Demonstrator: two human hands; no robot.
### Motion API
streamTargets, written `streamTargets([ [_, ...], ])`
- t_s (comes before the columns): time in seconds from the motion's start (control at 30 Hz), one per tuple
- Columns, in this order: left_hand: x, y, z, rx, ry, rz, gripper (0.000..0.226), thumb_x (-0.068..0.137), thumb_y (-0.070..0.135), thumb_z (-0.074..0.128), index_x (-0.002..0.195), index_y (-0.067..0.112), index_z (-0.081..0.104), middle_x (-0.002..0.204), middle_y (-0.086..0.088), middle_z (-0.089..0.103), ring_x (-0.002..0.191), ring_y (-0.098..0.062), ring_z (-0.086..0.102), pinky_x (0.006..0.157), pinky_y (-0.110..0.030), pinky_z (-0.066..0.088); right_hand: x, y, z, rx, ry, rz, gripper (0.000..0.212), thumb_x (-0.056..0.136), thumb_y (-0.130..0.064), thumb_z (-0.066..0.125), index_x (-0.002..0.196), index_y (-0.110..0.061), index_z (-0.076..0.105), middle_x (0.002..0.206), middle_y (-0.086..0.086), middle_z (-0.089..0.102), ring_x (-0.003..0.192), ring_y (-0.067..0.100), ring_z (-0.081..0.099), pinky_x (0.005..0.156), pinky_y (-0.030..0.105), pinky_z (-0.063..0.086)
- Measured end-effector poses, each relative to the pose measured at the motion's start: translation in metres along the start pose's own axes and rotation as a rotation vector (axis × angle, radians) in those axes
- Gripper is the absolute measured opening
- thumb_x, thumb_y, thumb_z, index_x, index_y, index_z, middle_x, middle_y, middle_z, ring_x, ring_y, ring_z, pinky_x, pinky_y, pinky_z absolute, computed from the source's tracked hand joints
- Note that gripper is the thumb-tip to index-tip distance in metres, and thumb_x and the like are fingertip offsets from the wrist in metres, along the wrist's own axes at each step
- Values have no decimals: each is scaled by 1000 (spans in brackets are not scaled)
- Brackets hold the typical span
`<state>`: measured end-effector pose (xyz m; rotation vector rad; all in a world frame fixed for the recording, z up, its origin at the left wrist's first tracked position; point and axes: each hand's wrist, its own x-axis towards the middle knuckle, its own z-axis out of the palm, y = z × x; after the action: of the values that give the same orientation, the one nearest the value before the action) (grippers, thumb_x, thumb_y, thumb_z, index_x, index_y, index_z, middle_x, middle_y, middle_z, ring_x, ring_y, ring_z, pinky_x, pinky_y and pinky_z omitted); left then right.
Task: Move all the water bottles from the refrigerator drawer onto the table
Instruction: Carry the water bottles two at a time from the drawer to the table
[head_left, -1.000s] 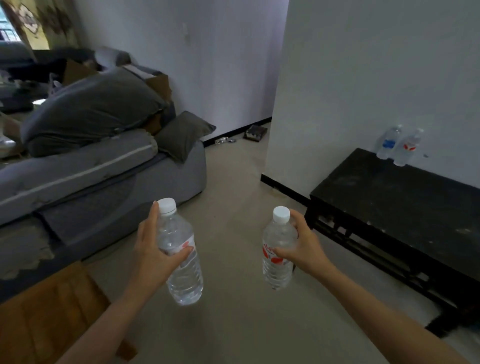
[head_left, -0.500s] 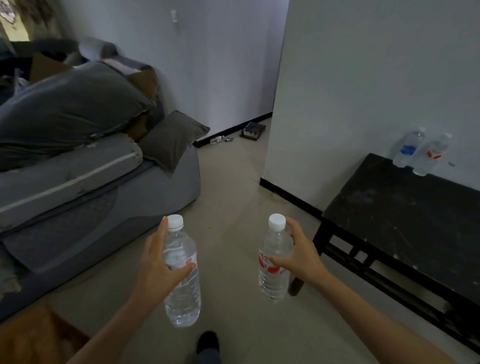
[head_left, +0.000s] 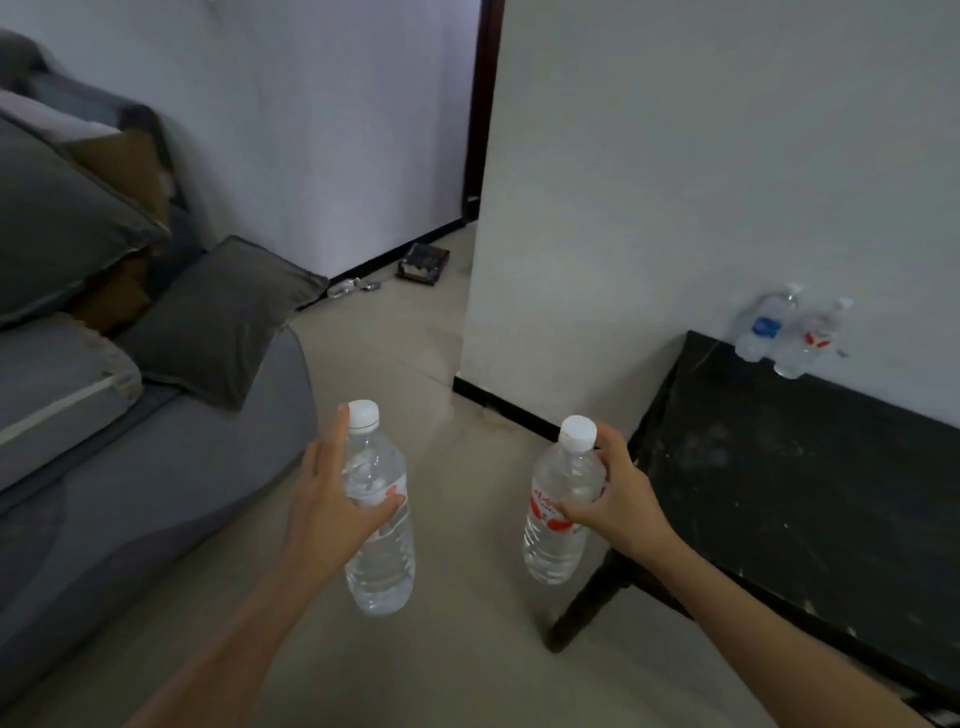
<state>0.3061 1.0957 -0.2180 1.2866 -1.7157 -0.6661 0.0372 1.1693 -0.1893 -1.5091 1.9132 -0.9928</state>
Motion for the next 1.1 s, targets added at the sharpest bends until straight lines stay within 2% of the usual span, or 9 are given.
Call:
streamTargets([
  [0.13, 47, -15, 23, -10, -35, -26, 105, 61, 9, 83, 136, 36, 14, 127, -10, 42, 101, -8, 37, 85, -28, 33, 43, 11, 4, -11, 35, 49, 87, 65, -22, 79, 135, -24, 28, 118, -6, 49, 109, 18, 54, 92, 41, 49],
  [0.2, 73, -22, 38, -11, -59, -37, 105, 61, 10, 83, 138, 35, 16, 129, -10, 41, 103, -12, 40, 85, -30, 35, 68, 20, 5, -16, 38, 64, 86, 65, -21, 79, 135, -23, 29, 119, -7, 48, 109, 17, 53, 93, 39, 49],
  [0.3, 115, -33, 62, -4, -92, -4, 105, 60, 10, 84, 142, 25, 21, 128, -9, 42, 109, -22, 46, 85, -35, 39, 114, 32, 5, -15, 25, 66, 83, 64, -18, 80, 131, -27, 31, 115, -10, 47, 108, 15, 52, 90, 34, 49],
  [0.47, 200, -40, 101, 12, -34, 32, 105, 56, 6, 85, 140, 22, 23, 123, -11, 45, 107, -23, 47, 87, -41, 42, 211, 49, 0, 39, 13, 48, 79, 63, -20, 79, 120, -41, 29, 106, -18, 49, 105, 16, 54, 90, 42, 50],
  [0.57, 253, -36, 118, -9, -4, 21, 104, 56, 3, 84, 141, 17, 26, 116, -3, 42, 104, -22, 46, 87, -43, 44, 274, 49, -6, 49, 6, 24, 74, 63, -23, 79, 109, -52, 28, 104, -21, 48, 105, 16, 53, 91, 44, 49],
  [0.73, 328, -39, 145, 22, 57, 21, 102, 56, 3, 85, 140, 13, 28, 126, -13, 45, 108, -15, 40, 87, -37, 41, 359, 49, -18, 56, 34, -20, 73, 62, -17, 80, 106, -50, 31, 104, -23, 49, 104, 15, 54, 91, 42, 48],
  [0.9, 387, -59, 176, 27, 0, -17, 104, 56, 11, 86, 140, 26, 26, 124, -7, 44, 105, -19, 47, 86, -41, 45, 412, 64, -27, 61, 47, 24, 79, 63, -19, 80, 120, -41, 30, 115, -7, 55, 107, 18, 55, 92, 44, 47],
  [1.03, 431, -71, 208, -38, -75, -39, 107, 58, 12, 85, 139, 37, 20, 123, 2, 37, 106, -17, 45, 88, -39, 43, 447, 79, -27, 22, 57, 56, 76, 62, -18, 80, 111, -50, 31, 111, -13, 52, 106, 17, 53, 91, 43, 49],
  [1.1, 459, -76, 225, -54, -127, -33, 109, 58, 11, 85, 138, 39, 16, 123, 1, 36, 109, -21, 46, 91, -40, 43, 469, 84, -29, 11, 70, 89, 76, 63, -18, 80, 110, -50, 30, 113, -9, 52, 108, 18, 52, 91, 42, 48],
])
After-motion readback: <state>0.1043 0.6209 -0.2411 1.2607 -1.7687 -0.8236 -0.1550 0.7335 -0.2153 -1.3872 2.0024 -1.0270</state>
